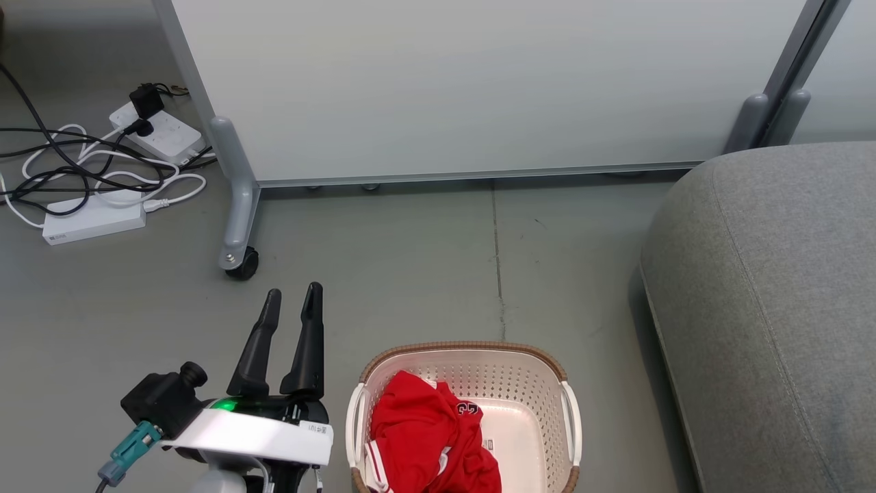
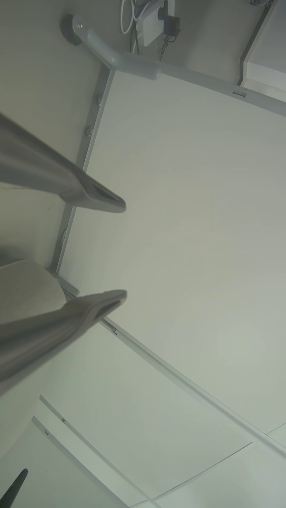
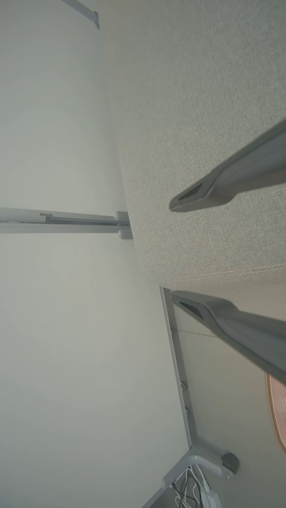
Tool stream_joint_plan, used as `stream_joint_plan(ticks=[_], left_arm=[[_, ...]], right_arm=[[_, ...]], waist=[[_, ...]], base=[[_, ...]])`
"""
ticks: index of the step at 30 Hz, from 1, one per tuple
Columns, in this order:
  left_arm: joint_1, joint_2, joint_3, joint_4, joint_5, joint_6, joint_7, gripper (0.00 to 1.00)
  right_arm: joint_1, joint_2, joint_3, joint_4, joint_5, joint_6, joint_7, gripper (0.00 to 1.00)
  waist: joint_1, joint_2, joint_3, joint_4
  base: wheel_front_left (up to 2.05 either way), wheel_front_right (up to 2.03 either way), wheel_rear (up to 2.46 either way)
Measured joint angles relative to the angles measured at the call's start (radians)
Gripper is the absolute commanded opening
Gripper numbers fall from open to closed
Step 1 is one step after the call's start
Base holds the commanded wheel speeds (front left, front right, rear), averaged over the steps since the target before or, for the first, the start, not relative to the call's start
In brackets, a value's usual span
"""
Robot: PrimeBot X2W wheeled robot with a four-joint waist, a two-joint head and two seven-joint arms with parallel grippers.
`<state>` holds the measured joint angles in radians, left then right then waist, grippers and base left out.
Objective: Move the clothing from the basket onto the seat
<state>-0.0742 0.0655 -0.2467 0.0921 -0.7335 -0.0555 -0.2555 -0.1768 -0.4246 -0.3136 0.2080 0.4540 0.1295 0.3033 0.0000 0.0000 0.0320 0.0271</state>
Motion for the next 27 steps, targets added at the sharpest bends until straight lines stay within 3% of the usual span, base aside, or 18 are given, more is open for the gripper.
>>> stream_joint_plan(ticks=[7, 20, 27], left_arm=[[-0.023, 0.003, 0.016, 0.026, 0.056, 0.009, 0.004, 1.0], [-0.066, 0.011, 0.05, 0.086, 0.156, 0.023, 0.013, 1.0], [-0.081, 0.03, 0.049, 0.119, 0.252, 0.049, 0.015, 1.0]], right_arm=[[0.033, 0.049, 0.052, -0.002, -0.042, 0.0, -0.067, 1.0], [0.046, 0.13, 0.184, -0.121, -0.15, 0.0, -0.206, 1.0], [0.08, 0.19, 0.21, -0.108, -0.154, 0.0, -0.274, 1.0]], waist=[[0.0, 0.0, -0.003, -0.002], [0.0, 0.0, -0.005, -0.003], [0.0, 0.0, -0.008, -0.002]], base=[[0.0, 0.0, 0.0], [0.0, 0.0, 0.0], [0.0, 0.0, 0.0]])
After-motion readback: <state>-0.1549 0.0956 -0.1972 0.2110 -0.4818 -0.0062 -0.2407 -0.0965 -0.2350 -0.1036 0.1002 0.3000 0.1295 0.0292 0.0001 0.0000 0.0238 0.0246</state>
